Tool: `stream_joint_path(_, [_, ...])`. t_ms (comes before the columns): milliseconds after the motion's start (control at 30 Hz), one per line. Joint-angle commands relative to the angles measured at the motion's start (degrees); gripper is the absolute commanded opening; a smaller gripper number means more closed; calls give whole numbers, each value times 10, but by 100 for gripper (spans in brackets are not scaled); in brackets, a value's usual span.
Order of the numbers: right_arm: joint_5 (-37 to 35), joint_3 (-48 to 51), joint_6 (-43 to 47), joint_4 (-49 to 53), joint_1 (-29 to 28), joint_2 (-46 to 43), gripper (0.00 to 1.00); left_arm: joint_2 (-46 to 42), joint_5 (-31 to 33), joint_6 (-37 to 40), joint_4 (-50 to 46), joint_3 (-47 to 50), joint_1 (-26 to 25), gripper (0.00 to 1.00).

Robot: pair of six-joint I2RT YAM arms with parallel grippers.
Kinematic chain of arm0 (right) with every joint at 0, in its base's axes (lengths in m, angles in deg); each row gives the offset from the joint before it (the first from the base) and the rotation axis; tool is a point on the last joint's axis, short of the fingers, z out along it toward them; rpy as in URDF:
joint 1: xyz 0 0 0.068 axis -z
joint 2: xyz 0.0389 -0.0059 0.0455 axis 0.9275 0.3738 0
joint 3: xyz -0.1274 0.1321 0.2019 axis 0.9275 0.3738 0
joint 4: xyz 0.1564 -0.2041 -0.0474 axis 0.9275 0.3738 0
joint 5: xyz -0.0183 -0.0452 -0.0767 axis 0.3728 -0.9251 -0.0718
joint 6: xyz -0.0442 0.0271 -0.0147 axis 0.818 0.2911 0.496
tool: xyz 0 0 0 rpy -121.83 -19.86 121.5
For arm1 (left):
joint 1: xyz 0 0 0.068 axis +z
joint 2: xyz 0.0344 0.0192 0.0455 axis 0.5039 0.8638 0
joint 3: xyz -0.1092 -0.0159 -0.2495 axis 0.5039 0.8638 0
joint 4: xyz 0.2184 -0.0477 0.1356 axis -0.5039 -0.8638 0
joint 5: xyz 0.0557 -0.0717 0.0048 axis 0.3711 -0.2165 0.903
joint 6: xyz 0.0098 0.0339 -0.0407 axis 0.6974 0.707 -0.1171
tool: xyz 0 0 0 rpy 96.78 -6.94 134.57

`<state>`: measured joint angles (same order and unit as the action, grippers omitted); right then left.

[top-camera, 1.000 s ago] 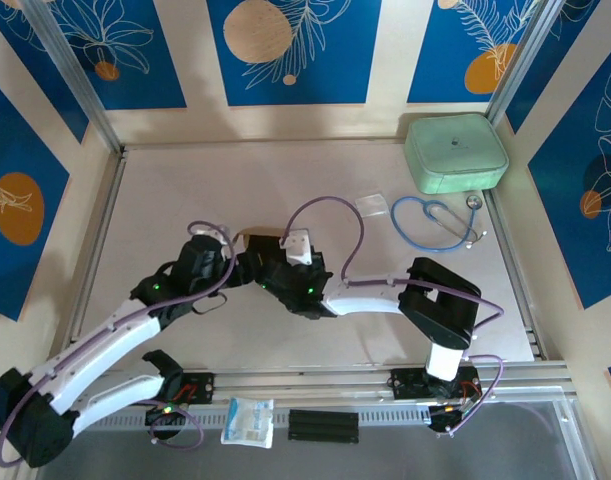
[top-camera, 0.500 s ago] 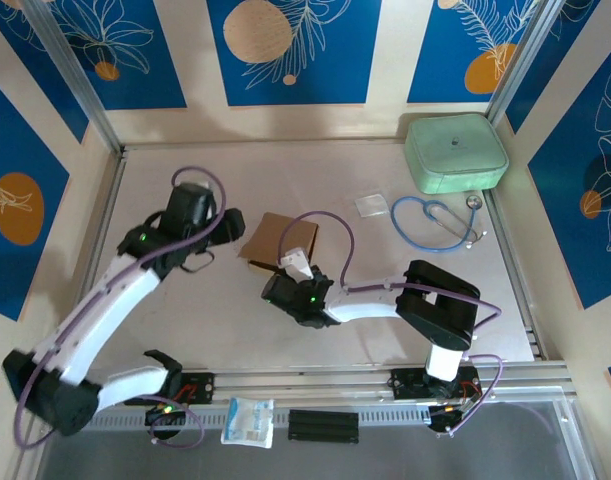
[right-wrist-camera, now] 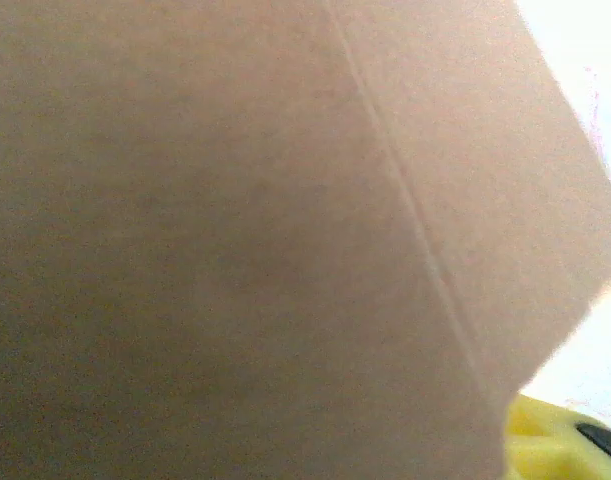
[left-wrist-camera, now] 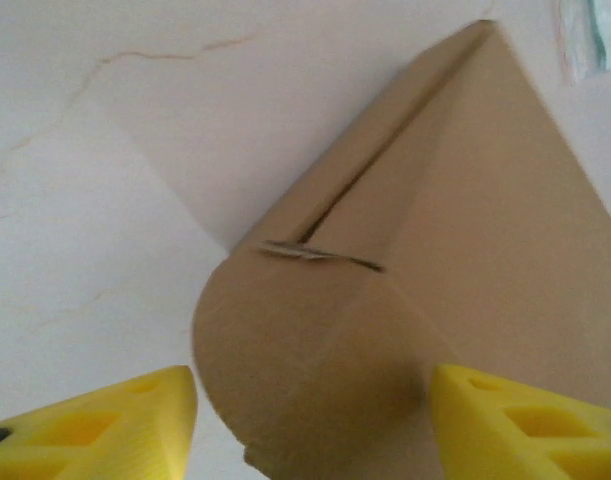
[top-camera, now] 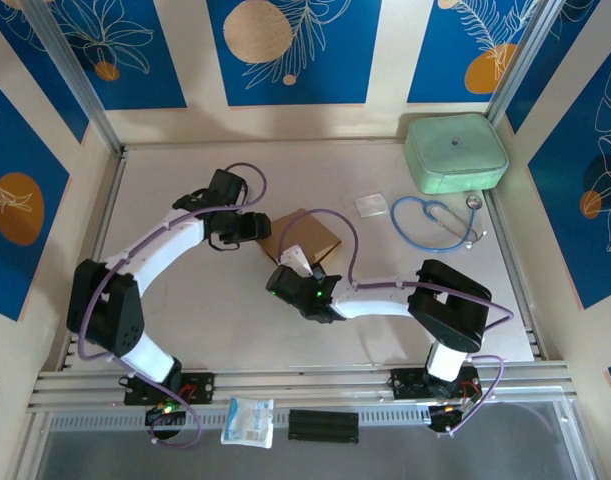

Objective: Fold the paper box

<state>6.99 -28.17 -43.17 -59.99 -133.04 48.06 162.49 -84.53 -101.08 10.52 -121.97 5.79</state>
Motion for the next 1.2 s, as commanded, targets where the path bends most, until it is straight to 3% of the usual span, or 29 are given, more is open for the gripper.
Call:
stream_joint_path(0, [56,12,10,11,2,-28,61,17,-46,8,31,-3,5,59])
stream_joint_path(267, [136,36,12,19,6,-92,82,28,-27,1,39,9,5,52])
stream_joint_path(333, [157,41,14,22,5,-114,99,29,-27,-2,43,13,5,51])
stream_joint_path(667, [295,69,-4,38,32,-269,99,32,-27,-3,45,14,4,50])
stream_joint_path(767, [315,58,-69,57,61,-306,99,32,-27,-2,47,19,3,49])
stream_joint_path(833, [334,43,-166,88,106,-310,99,32,-27,-2,49,26,2,49])
stream_joint_path(900, [375,8,-298,173,177,-281,99,30,-27,-3,51,32,1,49])
stream_joint_path(1000, [438,-58,-370,267,234,-207,97,28,-27,-3,54,43,-1,49])
stream_joint_path(1167, [477,-42,-462,218,258,-150,99,27,-35,-10,63,59,-9,49])
